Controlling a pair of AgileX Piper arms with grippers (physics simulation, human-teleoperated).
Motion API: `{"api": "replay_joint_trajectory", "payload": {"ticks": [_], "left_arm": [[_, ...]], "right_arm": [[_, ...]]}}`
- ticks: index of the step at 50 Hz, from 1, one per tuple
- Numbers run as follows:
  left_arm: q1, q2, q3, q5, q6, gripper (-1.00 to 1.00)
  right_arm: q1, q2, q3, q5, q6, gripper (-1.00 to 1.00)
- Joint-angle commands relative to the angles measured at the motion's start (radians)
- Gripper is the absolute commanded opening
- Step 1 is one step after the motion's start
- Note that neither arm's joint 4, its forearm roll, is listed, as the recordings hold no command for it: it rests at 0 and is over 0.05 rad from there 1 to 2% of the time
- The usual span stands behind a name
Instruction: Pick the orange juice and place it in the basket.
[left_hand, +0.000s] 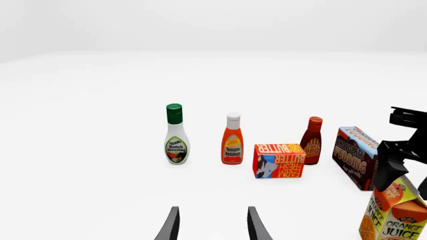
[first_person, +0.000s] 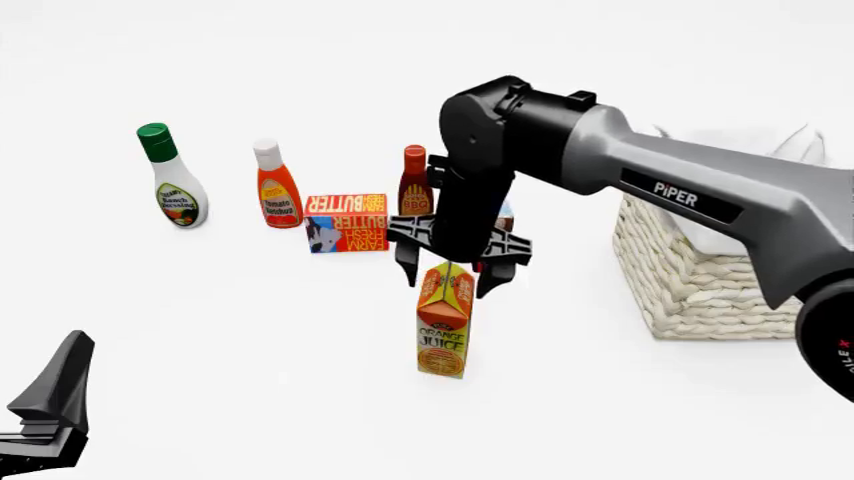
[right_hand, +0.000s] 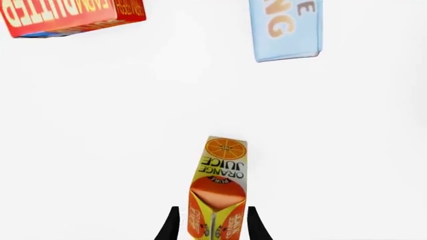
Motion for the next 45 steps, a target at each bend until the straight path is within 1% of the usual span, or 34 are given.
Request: {"api": "replay_joint_trajectory", "payload": {"ticks": [1, 5, 6, 7, 8, 9, 10, 13, 14, 20, 22, 25, 26, 29, 30, 31, 32, 33, 35, 36, 37, 39, 40, 41, 42, 43, 44, 45], "left_arm": [[-0.003, 0.000, 0.003, -0.002, 0.000, 1.00], [-0.003, 0.000, 0.003, -0.002, 0.000, 1.00], [-0.003, 0.000, 0.003, -0.002, 0.000, 1.00], [-0.003, 0.000, 0.003, -0.002, 0.000, 1.00], [-0.003, 0.000, 0.003, -0.002, 0.000, 1.00], [-0.003, 0.000, 0.003, -0.002, 0.000, 1.00], [-0.003, 0.000, 0.003, -0.002, 0.000, 1.00], [-0.003, 0.000, 0.003, -0.002, 0.000, 1.00], [-0.003, 0.000, 0.003, -0.002, 0.000, 1.00], [-0.003, 0.000, 0.003, -0.002, 0.000, 1.00], [-0.003, 0.000, 0.003, -0.002, 0.000, 1.00], [-0.003, 0.000, 0.003, -0.002, 0.000, 1.00], [-0.003, 0.000, 0.003, -0.002, 0.000, 1.00], [-0.003, 0.000, 0.003, -0.002, 0.000, 1.00], [-0.003, 0.000, 0.003, -0.002, 0.000, 1.00], [-0.003, 0.000, 0.003, -0.002, 0.000, 1.00], [-0.003, 0.000, 0.003, -0.002, 0.000, 1.00], [-0.003, 0.000, 0.003, -0.002, 0.000, 1.00], [-0.003, 0.000, 0.003, -0.002, 0.000, 1.00], [-0.003, 0.000, 0.003, -0.002, 0.000, 1.00], [-0.003, 0.000, 0.003, -0.002, 0.000, 1.00], [-0.003, 0.000, 0.003, -0.002, 0.000, 1.00], [-0.003, 0.000, 0.003, -0.002, 0.000, 1.00], [-0.003, 0.000, 0.003, -0.002, 0.000, 1.00], [-0.003, 0.000, 0.003, -0.002, 0.000, 1.00], [-0.003, 0.000, 0.003, -0.002, 0.000, 1.00], [-0.003, 0.000, 0.003, -0.002, 0.000, 1.00], [-0.003, 0.000, 0.003, -0.002, 0.000, 1.00]], "right_arm": [[-0.001, 0.005, 0.004, 0.004, -0.001, 1.00], [-0.001, 0.007, 0.005, 0.004, 0.001, 1.00], [0.011, 0.003, 0.003, 0.004, 0.016, 1.00], [-0.010, 0.008, 0.008, 0.004, -0.008, 1.00], [-0.017, 0.010, 0.011, 0.004, -0.015, 1.00], [-0.006, 0.006, 0.009, 0.004, -0.001, 1.00], [-0.011, 0.008, 0.011, 0.004, -0.010, 1.00], [-0.005, 0.006, 0.010, 0.004, -0.002, 1.00], [-0.012, 0.009, 0.011, 0.004, -0.009, 1.00], [-0.006, 0.013, 0.007, 0.004, -0.004, 1.00], [-0.014, 0.017, 0.008, 0.004, -0.015, 1.00], [-0.012, 0.019, 0.006, 0.004, -0.012, 1.00], [-0.003, 0.017, 0.004, 0.004, -0.001, 1.00], [-0.011, 0.021, 0.005, 0.004, -0.013, 1.00], [0.008, 0.017, 0.001, 0.004, 0.009, 1.00], [0.004, 0.017, 0.002, 0.004, 0.008, 1.00], [-0.022, 0.026, 0.007, 0.004, -0.023, 1.00], [-0.009, 0.024, 0.002, 0.004, -0.008, 1.00], [-0.010, 0.025, 0.003, 0.004, -0.008, 1.00], [-0.022, 0.029, 0.004, 0.004, -0.023, 1.00], [-0.004, 0.027, -0.002, 0.004, -0.001, 1.00], [-0.020, 0.032, 0.000, 0.004, -0.019, 1.00], [-0.003, 0.029, -0.004, 0.004, 0.000, 1.00], [-0.003, 0.029, -0.004, 0.004, 0.000, 1.00], [-0.022, 0.035, 0.000, 0.004, -0.021, 1.00], [-0.003, 0.031, -0.004, 0.004, 0.001, 1.00], [-0.009, 0.034, -0.002, 0.004, -0.006, 1.00], [-0.027, 0.039, 0.000, 0.004, -0.027, 1.00]]}}
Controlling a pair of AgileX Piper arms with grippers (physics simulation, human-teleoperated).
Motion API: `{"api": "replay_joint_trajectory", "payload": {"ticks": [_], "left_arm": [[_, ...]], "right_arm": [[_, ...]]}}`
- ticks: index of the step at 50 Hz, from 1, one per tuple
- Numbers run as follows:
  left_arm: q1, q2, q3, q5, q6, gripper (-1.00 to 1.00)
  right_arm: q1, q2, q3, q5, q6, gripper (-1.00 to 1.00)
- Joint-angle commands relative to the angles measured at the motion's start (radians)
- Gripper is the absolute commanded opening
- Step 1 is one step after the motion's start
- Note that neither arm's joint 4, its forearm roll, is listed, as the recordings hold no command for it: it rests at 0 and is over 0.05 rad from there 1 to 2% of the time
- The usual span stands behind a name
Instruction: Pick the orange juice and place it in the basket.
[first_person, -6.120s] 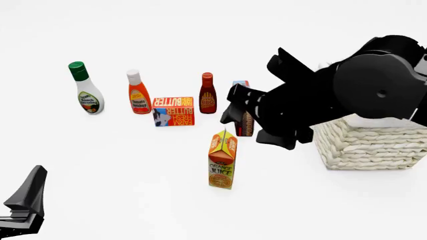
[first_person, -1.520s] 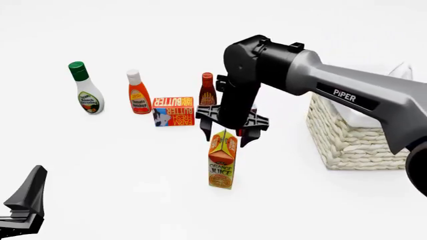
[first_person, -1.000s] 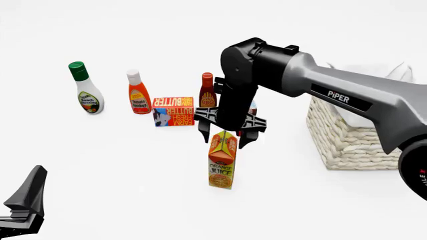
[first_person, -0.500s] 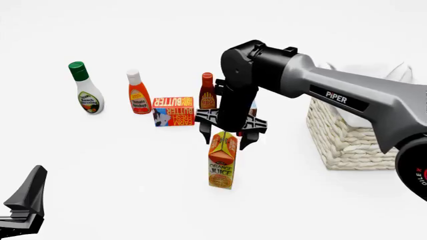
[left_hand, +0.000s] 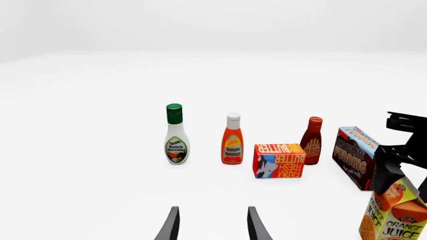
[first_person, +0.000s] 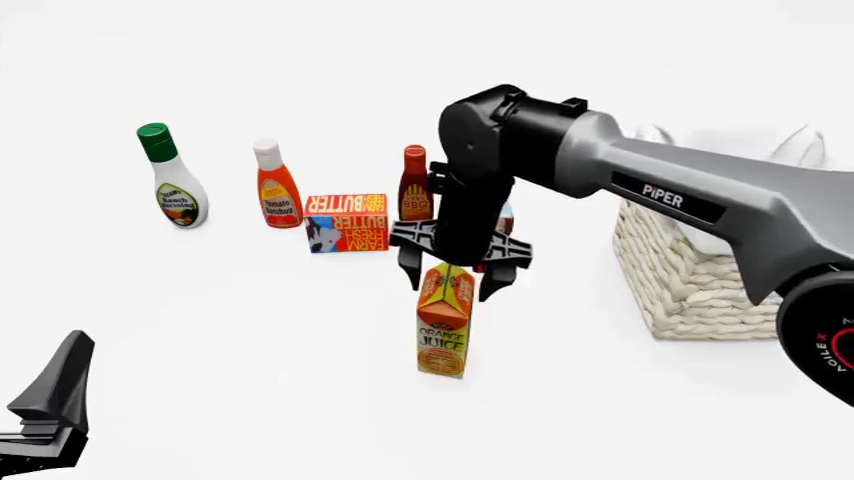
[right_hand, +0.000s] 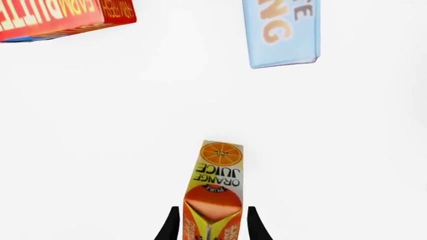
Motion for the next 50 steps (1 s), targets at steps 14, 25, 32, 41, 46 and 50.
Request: {"api": "replay_joint_trajectory", "payload": {"ticks": [14, 25, 32, 41, 46, 50], "left_arm": [[-0.003, 0.000, 0.003, -0.002, 0.000, 1.00], [-0.003, 0.000, 0.003, -0.002, 0.000, 1.00], [-0.003, 0.000, 0.003, -0.002, 0.000, 1.00], [-0.003, 0.000, 0.003, -0.002, 0.000, 1.00], [-0.003, 0.000, 0.003, -0.002, 0.000, 1.00], [-0.003, 0.000, 0.003, -0.002, 0.000, 1.00]], "right_arm": [[0.007, 0.024, -0.014, 0.004, 0.004, 1.00], [-0.009, 0.033, -0.012, 0.004, -0.015, 1.00], [-0.013, 0.040, -0.014, 0.004, -0.019, 1.00], [-0.038, 0.049, -0.009, 0.004, -0.046, 1.00], [-0.038, 0.049, -0.009, 0.004, -0.046, 1.00], [-0.038, 0.049, -0.009, 0.004, -0.046, 1.00]]}}
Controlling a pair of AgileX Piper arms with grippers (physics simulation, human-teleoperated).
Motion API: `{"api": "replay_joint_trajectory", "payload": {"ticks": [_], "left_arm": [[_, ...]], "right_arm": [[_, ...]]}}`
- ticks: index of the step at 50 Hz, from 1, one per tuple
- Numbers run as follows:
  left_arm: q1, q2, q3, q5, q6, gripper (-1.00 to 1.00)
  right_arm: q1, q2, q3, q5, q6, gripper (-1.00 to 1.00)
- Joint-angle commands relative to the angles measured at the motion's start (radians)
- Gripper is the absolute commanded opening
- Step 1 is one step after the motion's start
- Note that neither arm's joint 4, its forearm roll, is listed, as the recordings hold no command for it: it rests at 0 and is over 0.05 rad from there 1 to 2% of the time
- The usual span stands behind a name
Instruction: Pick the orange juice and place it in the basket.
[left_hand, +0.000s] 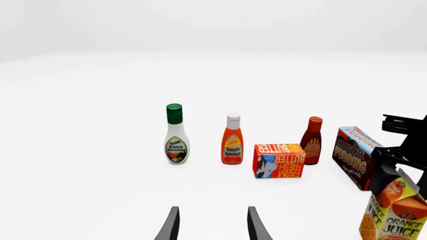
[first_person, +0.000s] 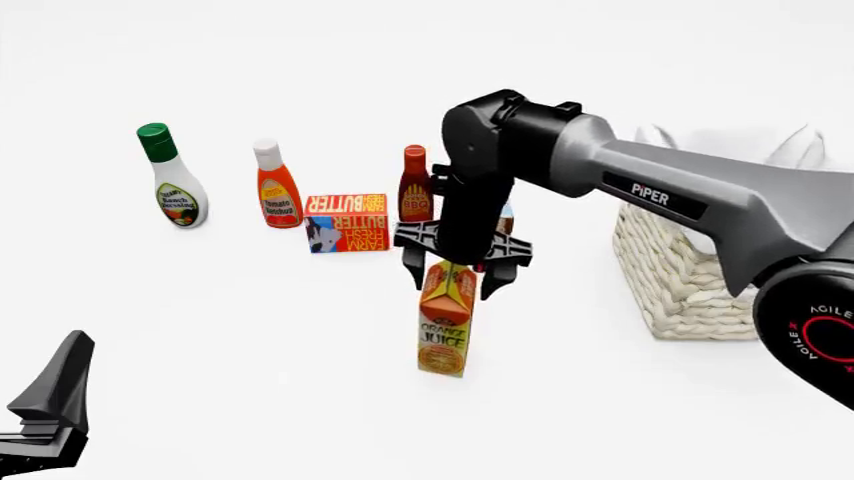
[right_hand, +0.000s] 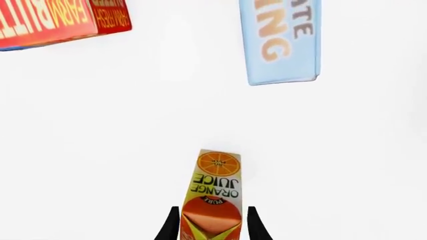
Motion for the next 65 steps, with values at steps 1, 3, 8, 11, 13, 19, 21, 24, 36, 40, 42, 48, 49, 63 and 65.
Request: {"api": "replay_joint_trajectory", "payload": {"ticks": [1, 3, 8, 11, 13, 19, 21, 24, 36, 40, 42, 48, 49, 63, 65], "left_arm": [[-0.003, 0.000, 0.003, -0.002, 0.000, 1.00], [-0.003, 0.000, 0.003, -0.002, 0.000, 1.00], [-0.003, 0.000, 0.003, -0.002, 0.000, 1.00], [-0.003, 0.000, 0.003, -0.002, 0.000, 1.00], [-0.003, 0.000, 0.003, -0.002, 0.000, 1.00], [-0.003, 0.000, 0.003, -0.002, 0.000, 1.00], [-0.003, 0.000, 0.003, -0.002, 0.000, 1.00], [-0.003, 0.000, 0.003, -0.002, 0.000, 1.00], [-0.003, 0.000, 0.003, -0.002, 0.000, 1.00], [-0.003, 0.000, 0.003, -0.002, 0.000, 1.00], [-0.003, 0.000, 0.003, -0.002, 0.000, 1.00], [-0.003, 0.000, 0.003, -0.002, 0.000, 1.00], [-0.003, 0.000, 0.003, -0.002, 0.000, 1.00], [-0.003, 0.000, 0.003, -0.002, 0.000, 1.00], [-0.003, 0.000, 0.003, -0.002, 0.000, 1.00]], "right_arm": [[-0.012, 0.014, 0.010, 0.009, -0.008, 1.00], [-0.012, 0.014, 0.010, 0.009, -0.008, 1.00], [-0.012, 0.014, 0.010, 0.009, -0.008, -1.00], [-0.012, 0.014, 0.010, 0.009, -0.008, -1.00], [-0.012, 0.014, 0.010, 0.009, -0.008, -1.00], [-0.012, 0.014, 0.010, 0.009, -0.008, -1.00], [-0.012, 0.014, 0.010, 0.009, -0.008, -1.00], [-0.012, 0.014, 0.010, 0.009, -0.008, -1.00], [0.027, -0.012, 0.013, 0.009, 0.003, -1.00], [0.052, -0.035, 0.019, 0.009, 0.024, -1.00], [0.056, -0.044, 0.024, 0.009, 0.026, -1.00], [0.060, -0.065, 0.035, 0.009, 0.022, -1.00], [0.060, -0.065, 0.035, 0.009, 0.022, -1.00], [0.078, -0.088, 0.038, 0.009, 0.028, -1.00], [0.081, -0.089, 0.035, 0.009, 0.029, -1.00]]}}
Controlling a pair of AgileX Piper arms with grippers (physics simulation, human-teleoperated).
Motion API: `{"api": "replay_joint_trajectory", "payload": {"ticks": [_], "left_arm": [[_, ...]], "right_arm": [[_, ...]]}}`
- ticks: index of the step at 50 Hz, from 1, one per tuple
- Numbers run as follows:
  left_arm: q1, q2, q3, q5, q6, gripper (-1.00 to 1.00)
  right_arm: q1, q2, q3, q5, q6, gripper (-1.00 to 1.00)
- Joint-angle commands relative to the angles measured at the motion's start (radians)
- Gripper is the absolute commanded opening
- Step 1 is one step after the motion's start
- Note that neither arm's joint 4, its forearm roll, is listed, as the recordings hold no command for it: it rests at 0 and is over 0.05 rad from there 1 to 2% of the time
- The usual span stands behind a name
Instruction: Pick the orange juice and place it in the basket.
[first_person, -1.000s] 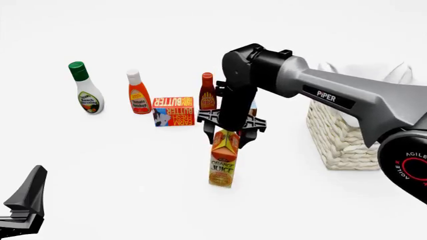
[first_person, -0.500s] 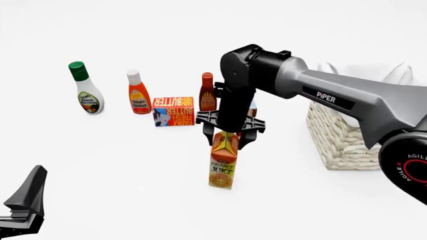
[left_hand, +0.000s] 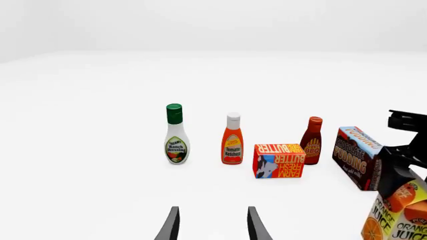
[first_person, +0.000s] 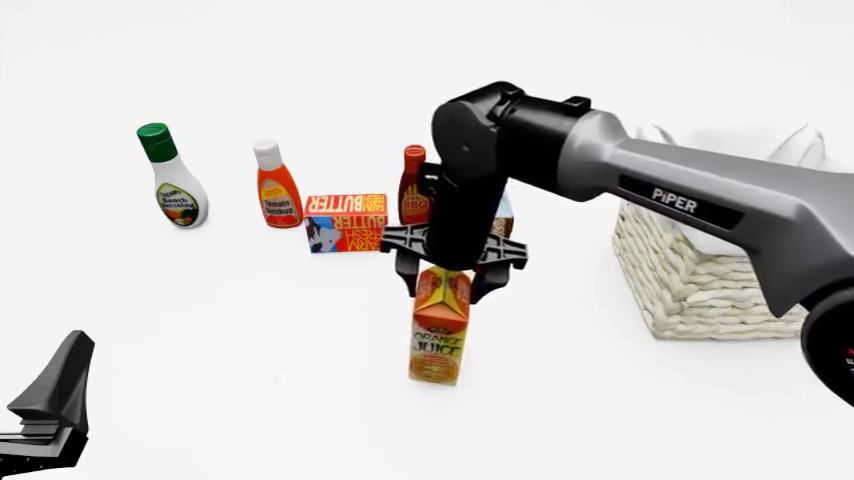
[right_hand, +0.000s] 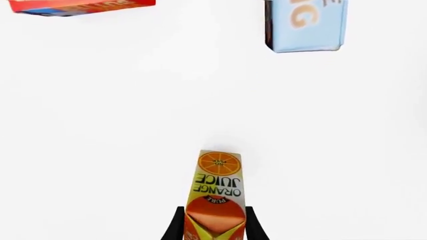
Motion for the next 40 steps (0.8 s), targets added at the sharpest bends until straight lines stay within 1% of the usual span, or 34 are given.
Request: {"api": "replay_joint_trajectory", "payload": {"ticks": [1, 9, 11, 12, 16, 18, 19, 21, 27, 28, 29, 31, 33, 38, 39, 40], "left_arm": [[-0.003, 0.000, 0.003, -0.002, 0.000, 1.00], [-0.003, 0.000, 0.003, -0.002, 0.000, 1.00], [-0.003, 0.000, 0.003, -0.002, 0.000, 1.00], [-0.003, 0.000, 0.003, -0.002, 0.000, 1.00], [-0.003, 0.000, 0.003, -0.002, 0.000, 1.00], [-0.003, 0.000, 0.003, -0.002, 0.000, 1.00], [-0.003, 0.000, 0.003, -0.002, 0.000, 1.00], [-0.003, 0.000, 0.003, -0.002, 0.000, 1.00], [-0.003, 0.000, 0.003, -0.002, 0.000, 1.00], [-0.003, 0.000, 0.003, -0.002, 0.000, 1.00], [-0.003, 0.000, 0.003, -0.002, 0.000, 1.00], [-0.003, 0.000, 0.003, -0.002, 0.000, 1.00], [-0.003, 0.000, 0.003, -0.002, 0.000, 1.00], [-0.003, 0.000, 0.003, -0.002, 0.000, 1.00], [-0.003, 0.000, 0.003, -0.002, 0.000, 1.00], [-0.003, 0.000, 0.003, -0.002, 0.000, 1.00]], "right_arm": [[0.020, -0.022, -0.002, 0.004, 0.025, -1.00], [0.017, -0.032, 0.002, 0.004, 0.018, -1.00], [0.012, -0.033, 0.002, 0.004, 0.010, -1.00], [0.006, -0.032, 0.001, 0.004, -0.005, -1.00], [0.006, -0.034, -0.004, 0.004, -0.011, -1.00], [-0.002, -0.033, -0.007, 0.004, -0.032, -1.00], [0.000, -0.033, -0.008, 0.004, -0.034, -1.00], [-0.010, -0.029, -0.015, 0.004, -0.069, -1.00], [-0.028, -0.028, -0.018, 0.004, -0.104, -1.00], [-0.025, -0.029, -0.020, 0.004, -0.100, -1.00], [-0.031, -0.029, -0.020, 0.004, -0.116, -1.00], [-0.033, -0.030, -0.020, 0.004, -0.125, -1.00], [-0.029, -0.033, -0.025, 0.004, -0.122, -1.00], [-0.043, -0.038, -0.029, 0.004, -0.169, -1.00], [-0.041, -0.040, -0.029, 0.004, -0.173, -1.00], [-0.033, -0.044, -0.035, 0.004, -0.165, -1.00]]}}
